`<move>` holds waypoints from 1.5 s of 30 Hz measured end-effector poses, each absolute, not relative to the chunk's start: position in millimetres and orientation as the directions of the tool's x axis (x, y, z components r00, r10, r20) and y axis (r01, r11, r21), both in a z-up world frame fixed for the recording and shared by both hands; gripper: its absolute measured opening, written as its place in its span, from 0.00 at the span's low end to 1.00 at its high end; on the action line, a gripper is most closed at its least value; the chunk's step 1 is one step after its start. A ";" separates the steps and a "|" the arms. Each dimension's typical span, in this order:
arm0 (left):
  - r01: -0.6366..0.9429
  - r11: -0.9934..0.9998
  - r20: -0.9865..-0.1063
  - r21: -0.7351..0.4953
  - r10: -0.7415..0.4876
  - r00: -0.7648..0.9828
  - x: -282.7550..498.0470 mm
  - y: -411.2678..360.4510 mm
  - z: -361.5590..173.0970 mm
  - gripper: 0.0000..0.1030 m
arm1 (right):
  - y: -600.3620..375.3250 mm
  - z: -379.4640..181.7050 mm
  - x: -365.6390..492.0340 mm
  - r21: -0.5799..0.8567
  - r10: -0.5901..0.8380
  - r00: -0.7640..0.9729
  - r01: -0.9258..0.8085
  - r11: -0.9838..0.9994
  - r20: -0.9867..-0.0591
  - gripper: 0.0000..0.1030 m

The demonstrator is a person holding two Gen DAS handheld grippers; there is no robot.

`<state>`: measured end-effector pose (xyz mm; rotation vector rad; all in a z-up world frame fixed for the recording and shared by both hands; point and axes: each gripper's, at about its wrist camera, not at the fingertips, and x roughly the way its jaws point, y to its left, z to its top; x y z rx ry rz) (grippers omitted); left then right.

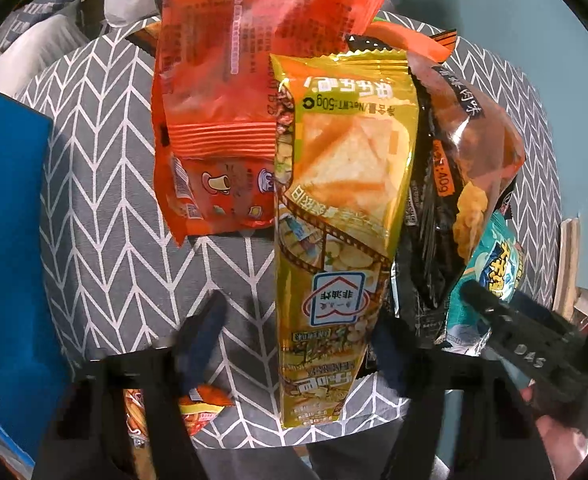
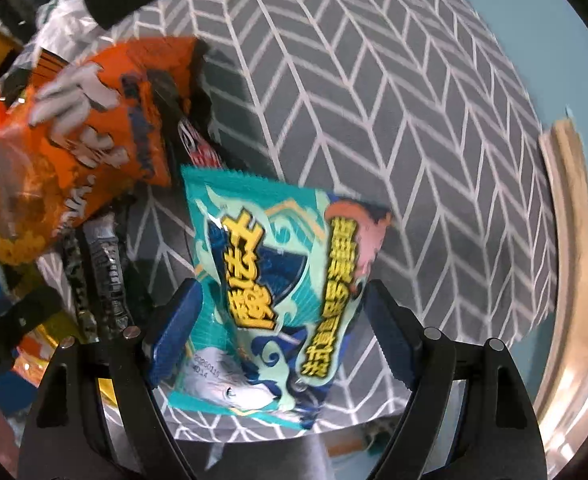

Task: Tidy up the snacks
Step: 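Grasp the teal fish-snack bag with the right tool while the left grasps the yellow triangle-chip bag, then lift both bags and carry them over the cardboard box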

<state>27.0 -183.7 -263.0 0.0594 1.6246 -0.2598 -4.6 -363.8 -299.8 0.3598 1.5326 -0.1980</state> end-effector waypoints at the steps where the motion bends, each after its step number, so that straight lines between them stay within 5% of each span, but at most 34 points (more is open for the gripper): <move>1: 0.197 0.969 -0.988 -0.147 -0.133 -0.081 28.0 -180.9 -264.6 0.51 | -360.5 -304.7 -5.9 0.098 0.096 0.023 0.363 0.927 -0.995 0.79; 3: 0.201 0.964 -0.983 -0.172 -0.156 -0.093 28.6 -179.5 -266.7 0.38 | -356.5 -311.9 -9.1 0.093 0.096 0.012 0.385 0.918 -0.995 0.80; 6: 0.218 0.961 -0.984 -0.171 -0.157 -0.081 26.2 -178.7 -265.1 0.32 | -343.8 -316.2 -11.1 0.051 0.054 0.002 0.366 0.929 -0.999 0.80; 14: 0.235 0.956 -0.984 -0.178 -0.170 -0.055 21.9 -162.4 -246.9 0.32 | -301.4 -325.9 -11.4 0.011 0.001 0.033 0.322 0.947 -0.999 0.80; 18: 0.243 0.953 -0.983 -0.181 -0.180 -0.028 19.7 -152.6 -232.4 0.31 | -290.0 -306.3 -31.3 0.029 0.008 0.066 0.310 0.950 -0.998 0.59; 45: 0.375 0.919 -0.974 -0.124 -0.185 0.132 0.9 -129.5 -146.5 0.31 | -277.0 -158.4 -60.2 0.038 -0.006 0.266 0.163 0.986 -0.964 0.58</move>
